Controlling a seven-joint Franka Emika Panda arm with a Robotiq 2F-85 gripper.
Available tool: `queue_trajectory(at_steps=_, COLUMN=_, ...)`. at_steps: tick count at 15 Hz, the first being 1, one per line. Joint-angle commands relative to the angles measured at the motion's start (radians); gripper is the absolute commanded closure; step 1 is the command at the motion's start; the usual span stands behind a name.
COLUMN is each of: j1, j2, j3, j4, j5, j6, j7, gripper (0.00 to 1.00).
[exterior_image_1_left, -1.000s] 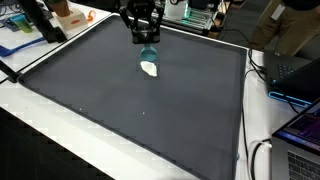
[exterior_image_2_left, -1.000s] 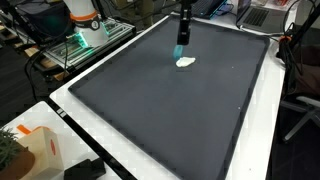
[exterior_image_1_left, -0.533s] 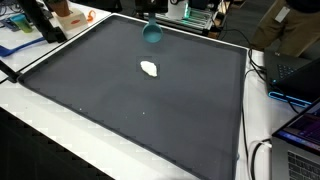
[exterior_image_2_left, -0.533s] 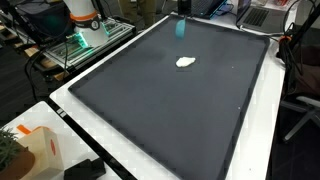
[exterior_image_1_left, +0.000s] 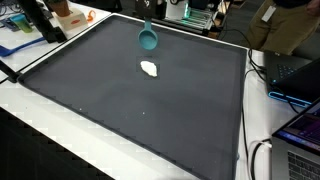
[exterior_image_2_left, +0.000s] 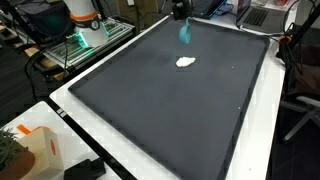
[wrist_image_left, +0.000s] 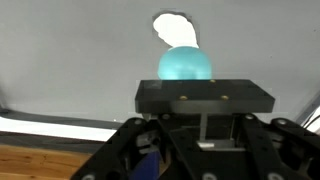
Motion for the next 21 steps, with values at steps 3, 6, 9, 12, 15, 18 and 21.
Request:
queue_trajectory(at_steps=3, j1=0.008, j2=-0.009, j3=-0.008, j4=0.001, j5=-0.003, j6=-0.003, j7=0.01, gripper=0.78)
queue_trajectory(at_steps=6, j1=0.046, j2=-0.036, j3=-0.025, j4=0.005, j5=0.112, j6=-0.145, j7=-0.019, gripper=0.78)
queue_trajectory(at_steps=9, j1=0.091, j2=-0.136, j3=-0.037, j4=0.013, j5=0.29, j6=-0.394, j7=-0.037, gripper=0.78)
queue_trajectory(at_steps=12, j1=0.101, j2=-0.225, j3=-0.027, j4=0.033, j5=0.396, j6=-0.574, j7=0.063, gripper=0.78)
queue_trajectory(at_steps=15, j1=0.083, j2=-0.288, j3=-0.01, j4=0.021, j5=0.411, j6=-0.536, j7=0.12, gripper=0.21)
queue_trajectory(at_steps=18, j1=0.058, j2=-0.331, j3=0.006, j4=-0.009, j5=0.319, j6=-0.408, j7=0.088, gripper=0.01)
queue_trajectory(at_steps=21, j1=0.026, j2=-0.317, j3=-0.007, j4=-0.078, j5=0.173, j6=-0.261, j7=0.003, gripper=0.0)
